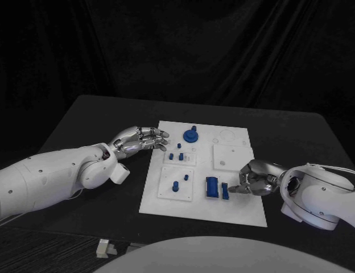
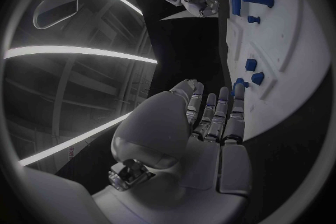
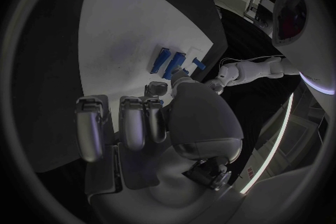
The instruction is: Assemble the parts on the task board
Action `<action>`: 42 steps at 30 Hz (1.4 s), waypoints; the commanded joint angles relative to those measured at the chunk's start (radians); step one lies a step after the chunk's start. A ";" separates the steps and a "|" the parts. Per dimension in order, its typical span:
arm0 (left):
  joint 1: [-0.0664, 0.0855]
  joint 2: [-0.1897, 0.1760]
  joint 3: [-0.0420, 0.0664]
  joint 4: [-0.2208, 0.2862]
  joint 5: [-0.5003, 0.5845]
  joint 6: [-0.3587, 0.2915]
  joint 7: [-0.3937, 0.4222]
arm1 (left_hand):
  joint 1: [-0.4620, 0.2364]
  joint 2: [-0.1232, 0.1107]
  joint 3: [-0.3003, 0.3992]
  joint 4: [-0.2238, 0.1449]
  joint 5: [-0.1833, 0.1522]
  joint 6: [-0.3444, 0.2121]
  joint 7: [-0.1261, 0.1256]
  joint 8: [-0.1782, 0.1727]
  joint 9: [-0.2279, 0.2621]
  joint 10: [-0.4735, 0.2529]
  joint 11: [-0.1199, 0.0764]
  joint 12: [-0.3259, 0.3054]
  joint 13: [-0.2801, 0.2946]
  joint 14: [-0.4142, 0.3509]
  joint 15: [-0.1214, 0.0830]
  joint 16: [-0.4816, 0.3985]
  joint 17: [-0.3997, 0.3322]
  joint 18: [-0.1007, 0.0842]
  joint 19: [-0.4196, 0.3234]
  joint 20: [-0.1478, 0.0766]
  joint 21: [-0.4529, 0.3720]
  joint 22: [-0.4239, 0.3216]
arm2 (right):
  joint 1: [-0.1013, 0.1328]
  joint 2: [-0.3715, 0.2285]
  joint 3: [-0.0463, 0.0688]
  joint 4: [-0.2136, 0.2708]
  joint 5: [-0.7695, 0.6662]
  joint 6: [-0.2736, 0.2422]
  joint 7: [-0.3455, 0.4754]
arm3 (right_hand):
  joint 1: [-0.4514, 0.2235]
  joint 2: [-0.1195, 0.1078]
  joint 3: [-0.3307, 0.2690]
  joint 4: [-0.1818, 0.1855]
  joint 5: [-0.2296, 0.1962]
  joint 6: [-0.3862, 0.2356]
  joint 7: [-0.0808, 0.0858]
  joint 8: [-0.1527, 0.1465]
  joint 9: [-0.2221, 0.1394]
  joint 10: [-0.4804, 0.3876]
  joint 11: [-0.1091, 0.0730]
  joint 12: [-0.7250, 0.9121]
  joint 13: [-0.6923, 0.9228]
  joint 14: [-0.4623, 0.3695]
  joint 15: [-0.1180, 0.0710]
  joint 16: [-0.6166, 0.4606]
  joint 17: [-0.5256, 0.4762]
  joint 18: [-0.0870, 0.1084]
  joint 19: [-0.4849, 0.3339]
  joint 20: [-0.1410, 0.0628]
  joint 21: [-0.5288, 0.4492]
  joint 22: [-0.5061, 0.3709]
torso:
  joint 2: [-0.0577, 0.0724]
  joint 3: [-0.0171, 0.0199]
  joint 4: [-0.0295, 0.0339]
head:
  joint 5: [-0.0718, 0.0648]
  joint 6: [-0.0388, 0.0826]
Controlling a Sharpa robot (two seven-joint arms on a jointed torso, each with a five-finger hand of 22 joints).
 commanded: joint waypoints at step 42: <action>-0.002 0.005 0.001 0.001 0.003 0.009 0.015 | -0.013 0.001 0.008 0.000 0.004 0.002 0.008 -0.002 -0.002 0.001 0.009 -0.003 -0.001 0.001 0.009 -0.003 0.001 0.000 -0.002 0.002 0.003 0.002 | -0.022 0.040 0.000 -0.033 -0.050 0.043 -0.041 | 0.036 -0.008 0.015 0.001 -0.006 0.021 -0.009 0.024 0.036 0.107 -0.016 0.003 0.263 0.102 -0.016 0.006 0.263 -0.008 0.106 -0.018 0.003 0.263 | -0.001 0.0001 -0.0003 | -0.002 0.000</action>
